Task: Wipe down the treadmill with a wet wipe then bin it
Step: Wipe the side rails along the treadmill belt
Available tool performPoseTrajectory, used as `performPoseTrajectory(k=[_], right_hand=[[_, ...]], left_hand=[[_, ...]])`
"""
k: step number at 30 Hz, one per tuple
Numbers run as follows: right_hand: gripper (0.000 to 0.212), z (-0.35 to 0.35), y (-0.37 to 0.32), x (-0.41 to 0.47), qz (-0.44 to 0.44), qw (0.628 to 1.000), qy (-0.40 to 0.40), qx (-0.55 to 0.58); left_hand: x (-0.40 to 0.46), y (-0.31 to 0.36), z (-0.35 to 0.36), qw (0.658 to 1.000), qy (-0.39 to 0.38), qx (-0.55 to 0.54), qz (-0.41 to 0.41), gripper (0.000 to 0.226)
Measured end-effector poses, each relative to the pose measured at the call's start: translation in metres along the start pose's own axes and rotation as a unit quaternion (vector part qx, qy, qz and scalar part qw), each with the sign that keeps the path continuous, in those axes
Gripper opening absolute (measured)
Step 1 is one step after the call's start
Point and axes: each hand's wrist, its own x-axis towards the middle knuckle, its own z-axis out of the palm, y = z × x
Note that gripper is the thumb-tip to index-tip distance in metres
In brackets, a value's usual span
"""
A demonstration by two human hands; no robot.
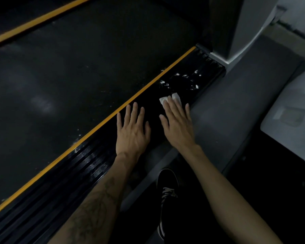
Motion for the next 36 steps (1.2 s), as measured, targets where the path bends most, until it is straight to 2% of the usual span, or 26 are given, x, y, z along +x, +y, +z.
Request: performPoseTrajectory(k=[4,8,11,14,18,21,24,26,31,36], right_hand=[[0.065,0.004,-0.013,-0.022,0.042,0.998,0.037,0.02],[0.065,0.005,-0.012,-0.012,-0.004,0.999,0.005,0.032],[0.065,0.001,0.0,-0.004,0.015,1.0,-0.003,0.013],[0.064,0.004,-0.007,-0.02,0.039,0.997,0.026,0.058],[0.065,0.003,-0.008,-0.012,-0.002,0.998,0.009,0.066],[0.064,-0.002,0.009,0.002,0.011,0.999,-0.004,0.046],[0.061,0.005,0.002,-0.015,0.041,0.996,0.048,0.057],[0.059,0.011,-0.011,-0.022,0.019,0.995,0.071,0.07],[0.061,0.0,0.006,0.002,-0.002,0.999,0.026,0.025],[0.059,0.009,-0.004,-0.019,0.031,0.995,0.095,0.029]], left_hand=[[0.002,-0.001,0.0,1.0,0.001,0.001,-0.001,0.062],[0.002,0.001,0.0,1.0,0.006,-0.016,-0.012,0.06],[0.001,0.003,0.0,0.999,0.02,-0.026,-0.022,0.058],[0.003,0.006,0.0,0.999,0.018,-0.025,-0.027,0.062],[0.01,0.013,0.002,0.999,0.021,-0.01,-0.04,0.069],[0.01,0.017,0.005,0.999,0.019,-0.002,-0.044,0.067],[0.01,0.016,0.004,0.999,0.013,0.003,-0.038,0.068],[0.012,0.015,0.002,0.999,0.009,0.001,-0.038,0.069],[0.016,0.018,0.003,0.999,0.012,-0.01,-0.045,0.069],[0.017,0.014,0.003,0.999,0.004,-0.006,-0.051,0.07]])
